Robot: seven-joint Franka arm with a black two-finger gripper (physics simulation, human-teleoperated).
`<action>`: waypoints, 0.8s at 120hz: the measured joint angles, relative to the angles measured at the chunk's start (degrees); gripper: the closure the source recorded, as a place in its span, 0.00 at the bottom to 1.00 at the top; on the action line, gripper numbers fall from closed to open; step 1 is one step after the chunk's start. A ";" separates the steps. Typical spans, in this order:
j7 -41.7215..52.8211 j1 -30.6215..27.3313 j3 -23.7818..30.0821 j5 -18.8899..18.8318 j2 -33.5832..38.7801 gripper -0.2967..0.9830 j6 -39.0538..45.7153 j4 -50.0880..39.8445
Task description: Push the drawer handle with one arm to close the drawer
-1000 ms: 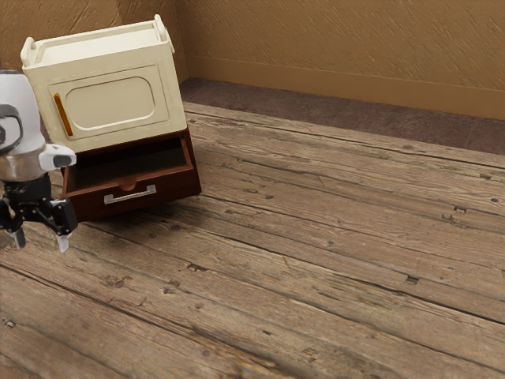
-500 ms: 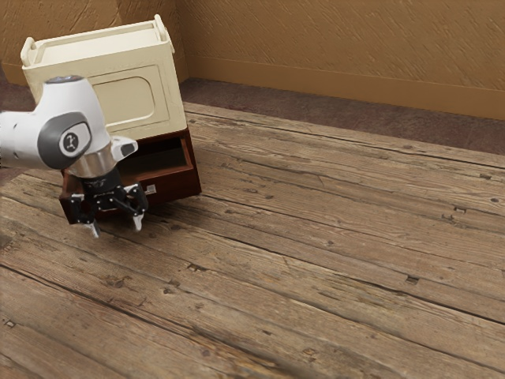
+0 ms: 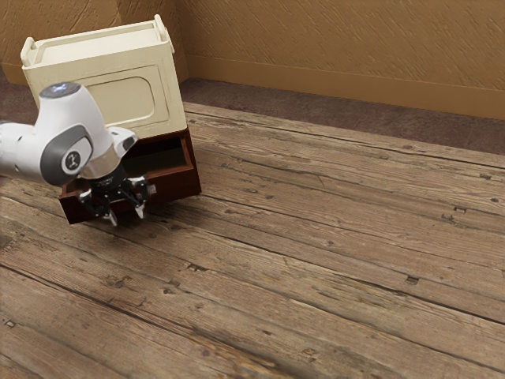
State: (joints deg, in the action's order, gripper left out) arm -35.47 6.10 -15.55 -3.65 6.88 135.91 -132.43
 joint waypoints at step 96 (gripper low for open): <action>-5.41 -0.17 -2.20 -4.99 -14.46 0.84 1.71 13.73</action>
State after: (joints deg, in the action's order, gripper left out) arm -40.88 5.93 -17.75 -8.64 -7.58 137.61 -118.70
